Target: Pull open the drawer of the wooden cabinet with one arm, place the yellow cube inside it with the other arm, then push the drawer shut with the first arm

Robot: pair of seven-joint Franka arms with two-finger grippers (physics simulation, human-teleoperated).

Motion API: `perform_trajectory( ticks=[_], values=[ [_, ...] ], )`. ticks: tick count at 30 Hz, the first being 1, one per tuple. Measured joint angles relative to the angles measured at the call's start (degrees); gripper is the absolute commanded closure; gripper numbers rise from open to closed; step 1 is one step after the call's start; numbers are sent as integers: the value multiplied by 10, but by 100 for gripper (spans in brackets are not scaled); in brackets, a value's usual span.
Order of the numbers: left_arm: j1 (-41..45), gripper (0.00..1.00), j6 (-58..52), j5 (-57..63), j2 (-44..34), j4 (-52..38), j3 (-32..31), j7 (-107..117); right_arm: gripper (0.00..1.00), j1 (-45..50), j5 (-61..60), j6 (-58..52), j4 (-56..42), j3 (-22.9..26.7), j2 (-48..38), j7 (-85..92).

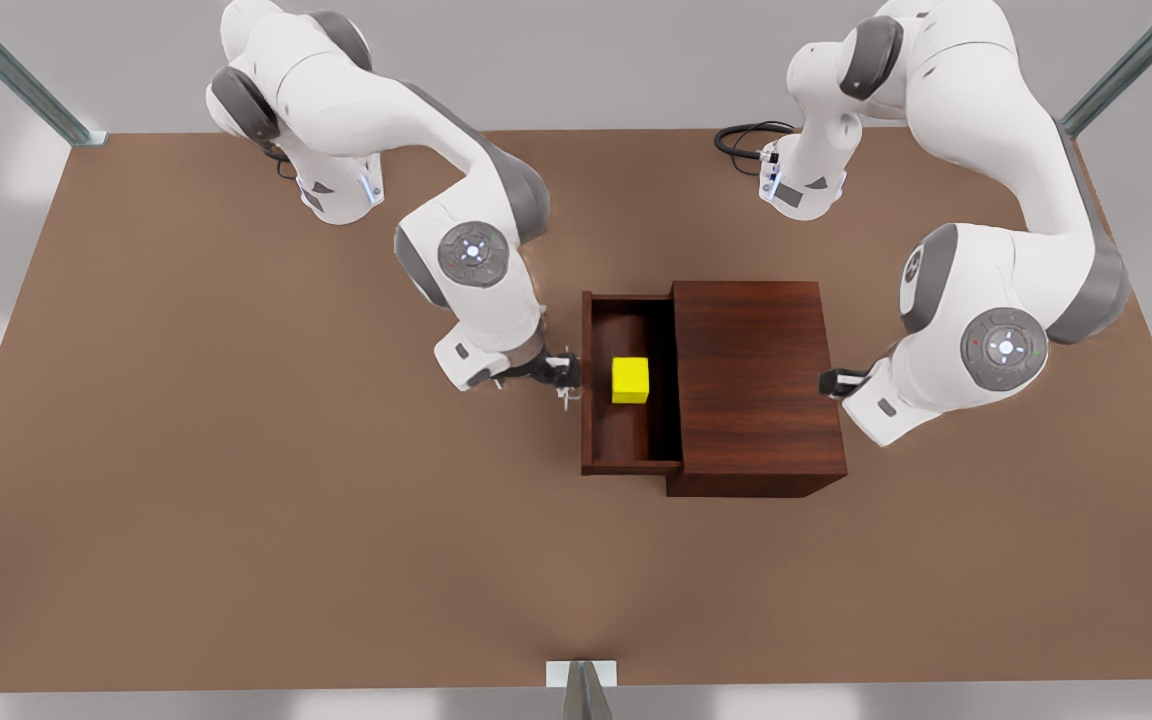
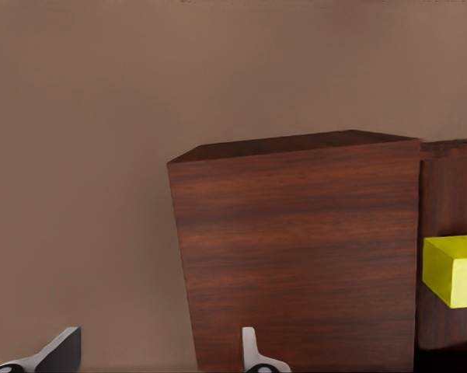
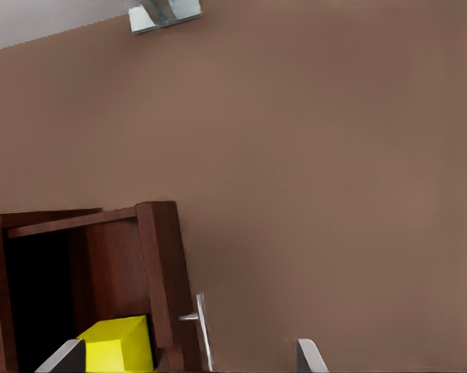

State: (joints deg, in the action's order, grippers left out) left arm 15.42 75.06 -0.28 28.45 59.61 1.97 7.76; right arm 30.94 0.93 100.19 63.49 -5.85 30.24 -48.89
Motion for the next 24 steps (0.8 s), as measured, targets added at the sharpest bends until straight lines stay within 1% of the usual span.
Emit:
perform_trajectory(
  ticks=[2, 3, 4, 5, 6, 7, 8, 10, 11, 13, 15, 18, 21, 24],
  values=[
    [60, 0, 8, -43, -1, 0, 1, 59, 0, -63, 5, -12, 80, 0, -94, 21],
    [104, 3, 19, -61, 0, 0, 1, 96, 0, -88, 6, -18, 108, 0, -123, 34],
    [148, 7, 37, -76, 2, 0, 1, 139, 0, -105, 7, -23, 130, 1, -143, 47],
    [187, 29, 59, -88, 6, 1, 0, 184, 0, -117, 8, -29, 148, 4, -162, 62],
    [217, 57, 83, -96, 13, 3, 0, 230, 0, -123, 8, -37, 160, 14, -174, 78],
    [238, 79, 106, -104, 25, 3, 0, 278, 0, -128, 8, -42, 180, 28, -189, 96],
    [251, 79, 130, -109, 36, 4, 0, 326, 0, -134, 8, -44, 199, 42, -202, 114],
    [262, 79, 177, -115, 55, 5, 1, 427, 0, -144, 5, -33, 281, 74, -247, 154],
    [270, 79, 201, -118, 65, 6, 1, 477, 0, -150, 4, -27, 305, 88, -258, 173],
    [280, 79, 250, -124, 85, 6, 1, 576, 0, -159, 3, -20, 309, 113, -264, 210],
    [284, 79, 294, -129, 100, 8, 1, 672, 0, -173, 1, -15, 302, 118, -250, 243],
    [284, 79, 345, -137, 121, 22, 2, 812, 0, -161, -10, -12, 297, 121, -246, 288],
    [285, 79, 377, -142, 134, 37, 2, 934, 0, -147, -17, -11, 297, 120, -239, 328],
    [284, 79, 395, -145, 135, 61, 2, 1033, 0, -151, -19, -11, 298, 118, -237, 361]
  ],
)
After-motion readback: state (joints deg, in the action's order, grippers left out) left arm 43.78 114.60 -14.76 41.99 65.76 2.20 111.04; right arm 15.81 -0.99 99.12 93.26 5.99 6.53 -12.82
